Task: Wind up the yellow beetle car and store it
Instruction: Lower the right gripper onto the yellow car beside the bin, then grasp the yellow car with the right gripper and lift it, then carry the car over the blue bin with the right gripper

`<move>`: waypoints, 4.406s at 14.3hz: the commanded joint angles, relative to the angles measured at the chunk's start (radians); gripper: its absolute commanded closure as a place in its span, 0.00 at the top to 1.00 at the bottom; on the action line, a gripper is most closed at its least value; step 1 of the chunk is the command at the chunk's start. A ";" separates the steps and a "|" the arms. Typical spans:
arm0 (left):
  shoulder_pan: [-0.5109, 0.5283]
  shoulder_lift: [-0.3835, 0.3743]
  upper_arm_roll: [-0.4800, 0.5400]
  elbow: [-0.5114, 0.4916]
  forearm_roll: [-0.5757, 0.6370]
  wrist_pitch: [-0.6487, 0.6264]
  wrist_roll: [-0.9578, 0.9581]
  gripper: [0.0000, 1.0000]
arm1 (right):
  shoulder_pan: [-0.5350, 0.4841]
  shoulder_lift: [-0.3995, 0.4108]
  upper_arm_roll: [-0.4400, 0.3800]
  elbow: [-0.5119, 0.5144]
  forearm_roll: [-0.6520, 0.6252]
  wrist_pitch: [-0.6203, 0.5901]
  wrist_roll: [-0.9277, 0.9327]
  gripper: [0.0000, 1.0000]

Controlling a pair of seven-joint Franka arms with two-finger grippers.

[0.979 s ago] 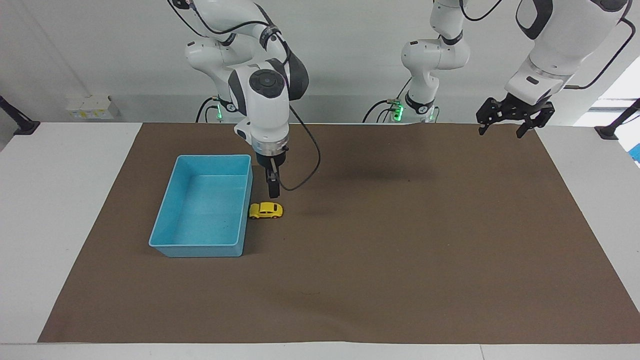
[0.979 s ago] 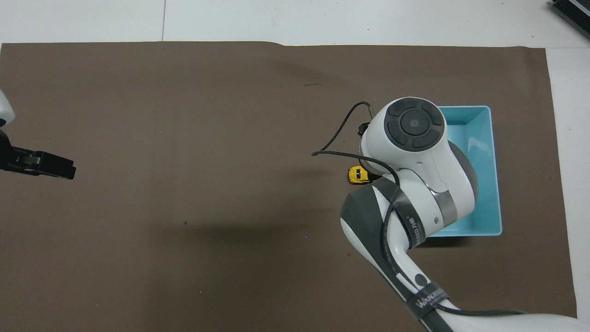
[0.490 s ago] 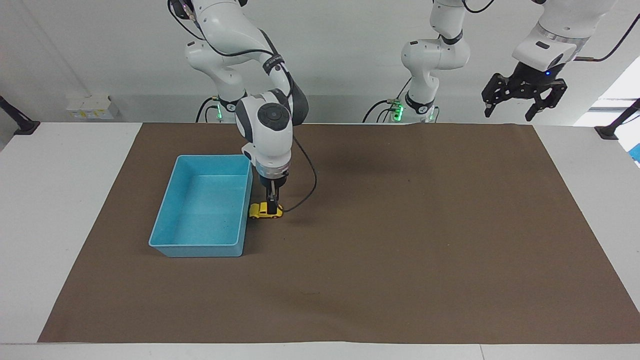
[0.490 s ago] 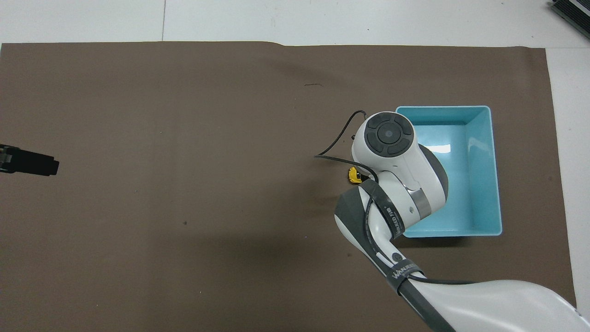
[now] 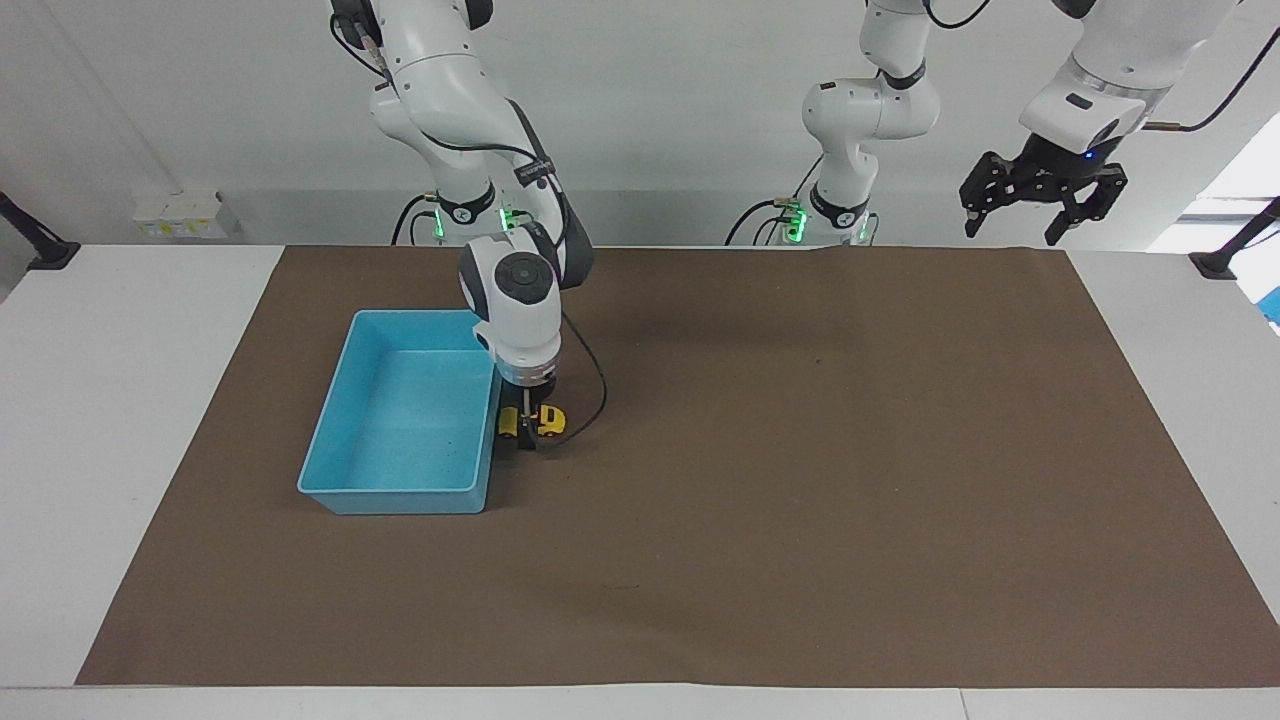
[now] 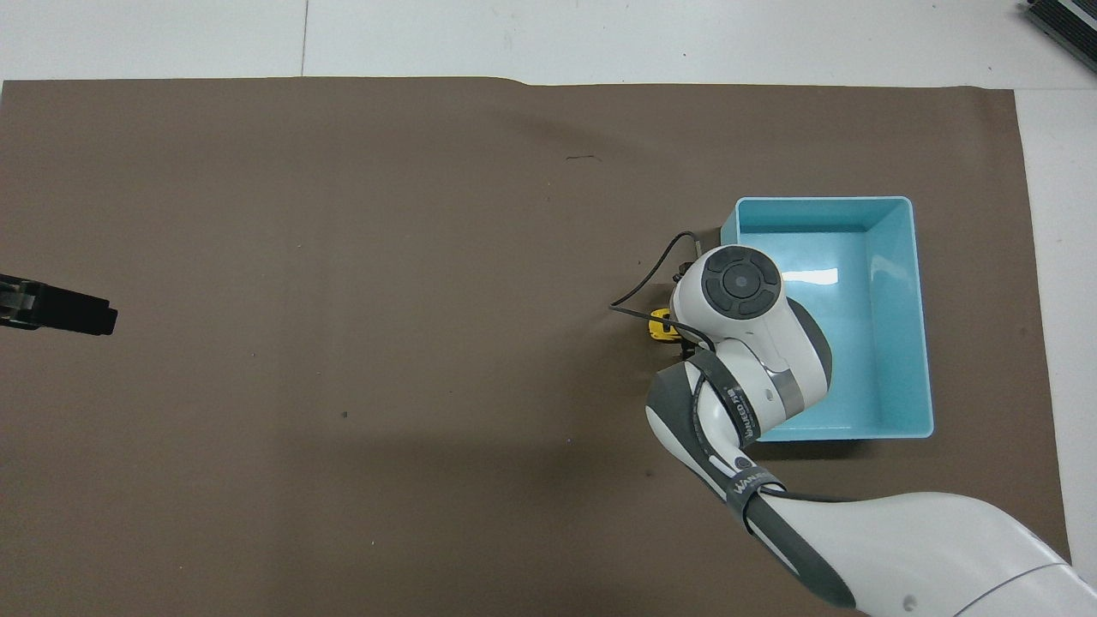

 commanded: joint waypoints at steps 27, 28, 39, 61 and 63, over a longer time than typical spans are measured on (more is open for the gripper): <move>0.030 -0.021 0.007 -0.022 -0.009 -0.017 0.009 1.00 | 0.090 -0.155 0.011 0.208 0.057 -0.243 -0.557 0.00; 0.030 -0.021 0.007 -0.022 -0.009 -0.017 0.009 1.00 | 0.077 -0.163 0.011 0.207 0.057 -0.263 -0.630 0.00; 0.030 -0.021 0.007 -0.022 -0.009 -0.017 0.009 1.00 | -0.075 -0.220 0.011 0.156 0.081 -0.404 -1.416 0.00; 0.030 -0.021 0.007 -0.022 -0.009 -0.017 0.009 1.00 | -0.341 -0.327 0.010 -0.367 0.244 0.168 -2.105 0.01; 0.030 -0.021 0.007 -0.022 -0.009 -0.017 0.009 1.00 | -0.339 -0.313 0.008 -0.384 0.244 0.206 -2.105 0.20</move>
